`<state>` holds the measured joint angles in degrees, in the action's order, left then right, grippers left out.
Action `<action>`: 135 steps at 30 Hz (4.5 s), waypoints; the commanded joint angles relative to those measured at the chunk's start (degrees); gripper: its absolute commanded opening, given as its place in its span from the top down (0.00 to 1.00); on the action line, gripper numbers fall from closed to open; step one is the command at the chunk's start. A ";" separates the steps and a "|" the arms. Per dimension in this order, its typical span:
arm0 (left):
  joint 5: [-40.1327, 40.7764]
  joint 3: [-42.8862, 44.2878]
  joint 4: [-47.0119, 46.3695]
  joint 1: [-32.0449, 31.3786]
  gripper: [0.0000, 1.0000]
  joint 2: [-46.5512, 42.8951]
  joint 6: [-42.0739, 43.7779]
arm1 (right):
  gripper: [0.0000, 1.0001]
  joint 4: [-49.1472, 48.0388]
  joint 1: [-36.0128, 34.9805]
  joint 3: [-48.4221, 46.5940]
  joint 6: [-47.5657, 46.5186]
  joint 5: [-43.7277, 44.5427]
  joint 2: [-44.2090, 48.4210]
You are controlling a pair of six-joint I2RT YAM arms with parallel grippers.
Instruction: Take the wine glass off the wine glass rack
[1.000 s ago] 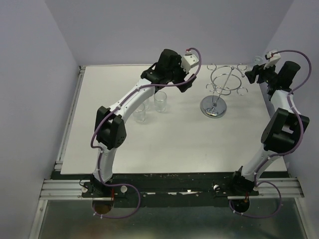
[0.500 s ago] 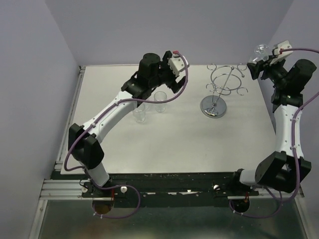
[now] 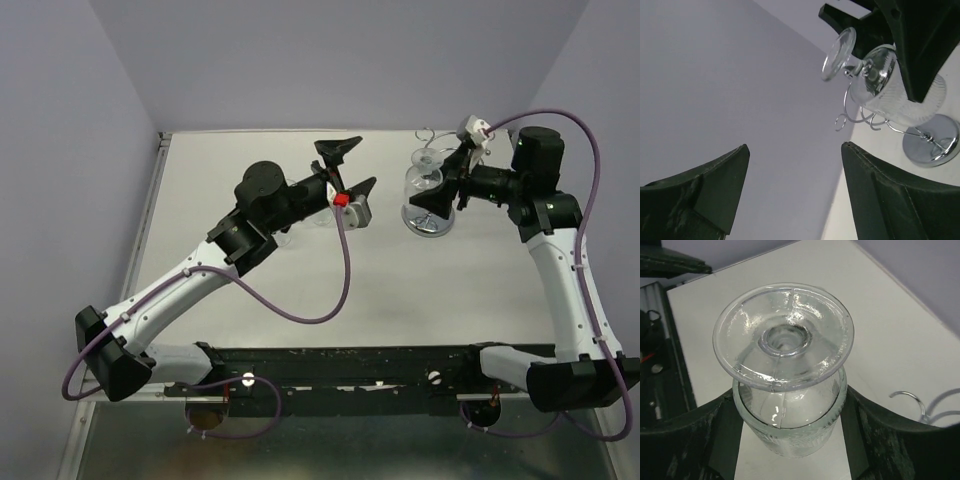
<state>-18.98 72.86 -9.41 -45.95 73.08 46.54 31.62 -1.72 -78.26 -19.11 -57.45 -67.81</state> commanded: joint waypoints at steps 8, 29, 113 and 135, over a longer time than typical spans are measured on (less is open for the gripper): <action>-0.10 -4.83 2.02 -8.27 0.32 -4.08 21.12 | 0.99 7.15 -15.15 -0.85 4.61 -1.26 1.89; 11.25 -5.01 5.36 -13.28 0.74 -2.06 30.09 | 0.99 8.20 -18.76 3.02 3.12 1.20 5.41; -19.60 -30.76 4.31 19.85 0.09 -13.13 -70.28 | 0.69 -18.18 -50.14 25.70 -35.40 38.20 10.24; -15.91 -29.26 8.18 34.60 0.03 -22.54 -66.23 | 0.99 -10.08 -41.44 13.31 -12.00 37.41 -5.22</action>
<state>-36.58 42.54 -1.17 -15.38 52.80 -19.88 22.04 -44.27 -61.21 -33.82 -18.94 -71.13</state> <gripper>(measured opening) 0.971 0.767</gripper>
